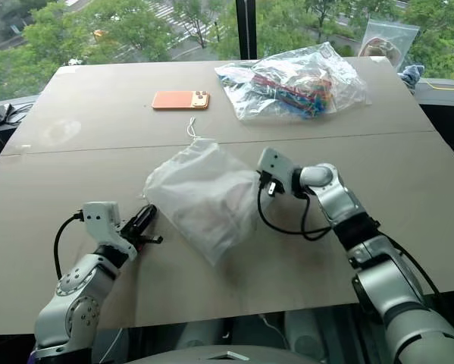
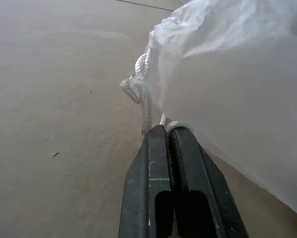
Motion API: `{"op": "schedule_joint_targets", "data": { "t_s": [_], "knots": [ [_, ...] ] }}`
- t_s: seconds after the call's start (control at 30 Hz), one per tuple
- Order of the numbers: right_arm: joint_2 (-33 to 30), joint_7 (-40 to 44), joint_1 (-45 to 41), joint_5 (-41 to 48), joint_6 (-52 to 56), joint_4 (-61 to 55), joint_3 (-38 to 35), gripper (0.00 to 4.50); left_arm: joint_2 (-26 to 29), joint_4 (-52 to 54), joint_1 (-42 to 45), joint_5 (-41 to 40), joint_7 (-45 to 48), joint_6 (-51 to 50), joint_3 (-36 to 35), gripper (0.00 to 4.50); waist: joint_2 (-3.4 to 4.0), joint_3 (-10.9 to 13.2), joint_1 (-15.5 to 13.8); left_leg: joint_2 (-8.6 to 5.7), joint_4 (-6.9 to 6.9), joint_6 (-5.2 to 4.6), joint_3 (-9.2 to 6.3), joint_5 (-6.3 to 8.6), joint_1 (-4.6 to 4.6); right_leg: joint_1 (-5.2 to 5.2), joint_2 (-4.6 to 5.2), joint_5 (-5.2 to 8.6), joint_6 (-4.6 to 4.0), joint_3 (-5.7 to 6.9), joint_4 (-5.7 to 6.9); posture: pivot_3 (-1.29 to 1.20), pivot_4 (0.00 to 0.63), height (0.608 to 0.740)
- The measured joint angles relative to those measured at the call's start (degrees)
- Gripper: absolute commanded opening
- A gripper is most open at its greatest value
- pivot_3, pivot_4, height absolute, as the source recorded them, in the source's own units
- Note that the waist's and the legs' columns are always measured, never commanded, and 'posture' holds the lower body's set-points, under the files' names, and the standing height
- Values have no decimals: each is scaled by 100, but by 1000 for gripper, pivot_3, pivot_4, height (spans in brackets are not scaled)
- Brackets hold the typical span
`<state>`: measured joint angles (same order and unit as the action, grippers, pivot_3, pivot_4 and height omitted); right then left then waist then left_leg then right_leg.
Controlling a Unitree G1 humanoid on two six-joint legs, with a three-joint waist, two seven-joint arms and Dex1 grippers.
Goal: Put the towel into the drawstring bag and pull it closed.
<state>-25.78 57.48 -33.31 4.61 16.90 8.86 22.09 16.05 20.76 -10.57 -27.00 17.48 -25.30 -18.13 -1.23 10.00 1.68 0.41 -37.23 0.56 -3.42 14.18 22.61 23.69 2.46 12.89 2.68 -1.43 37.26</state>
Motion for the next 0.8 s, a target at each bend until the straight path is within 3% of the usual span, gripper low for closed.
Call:
{"op": "schedule_joint_targets", "data": {
  "t_s": [0.13,0.3,0.5,0.6,0.63,0.73,0.77,0.8],
  "knots": [
    [-664,529,1015,668,1104,-1769,34,1553,-10,-55,-52,12,-56,101,-118,0,5,-5,36,0,-1,-1,4,1,-10,-4,-5,2,0,1,6,0,150,740],
    [-856,442,1379,1573,2390,-2871,-416,1553,145,-520,335,164,42,252,-32,0,4,-4,23,3,-25,-2,1,-3,-18,-4,-24,23,-5,1,41,0,150,740],
    [-952,-93,1165,1678,2415,-2867,-1171,1553,344,-1031,791,279,230,339,44,0,1,-5,-4,7,-28,2,5,-6,-46,-27,-31,29,-3,-5,46,0,150,740],
    [-970,-441,442,1256,1875,-1792,-1308,2294,448,-1202,936,329,324,377,61,0,2,-3,21,6,-26,2,15,-6,-48,-25,-31,10,-9,-14,47,0,150,740],
    [-923,-524,229,1193,1774,-1556,-1375,2756,452,-1234,974,331,341,379,70,0,2,-3,27,7,-24,2,17,-6,-47,-24,-31,3,-6,-15,47,0,150,740],
    [-348,-968,-825,866,1255,-503,-1397,3890,481,-1280,1035,386,401,410,113,0,3,-1,88,19,-12,3,24,-6,-55,-22,-43,1,-7,-23,46,0,150,740],
    [-23,-1301,-1227,683,1062,7,-1408,4452,487,-1285,1070,425,422,421,180,0,1,0,99,21,-6,3,29,-6,-56,-19,-46,3,-10,-27,48,0,150,740],
    [298,-1580,-1639,520,895,586,-1406,4482,493,-1289,1140,486,464,440,306,0,1,0,87,21,-1,3,29,-6,-54,-11,-46,3,-12,-28,50,0,150,740]
  ]
}}
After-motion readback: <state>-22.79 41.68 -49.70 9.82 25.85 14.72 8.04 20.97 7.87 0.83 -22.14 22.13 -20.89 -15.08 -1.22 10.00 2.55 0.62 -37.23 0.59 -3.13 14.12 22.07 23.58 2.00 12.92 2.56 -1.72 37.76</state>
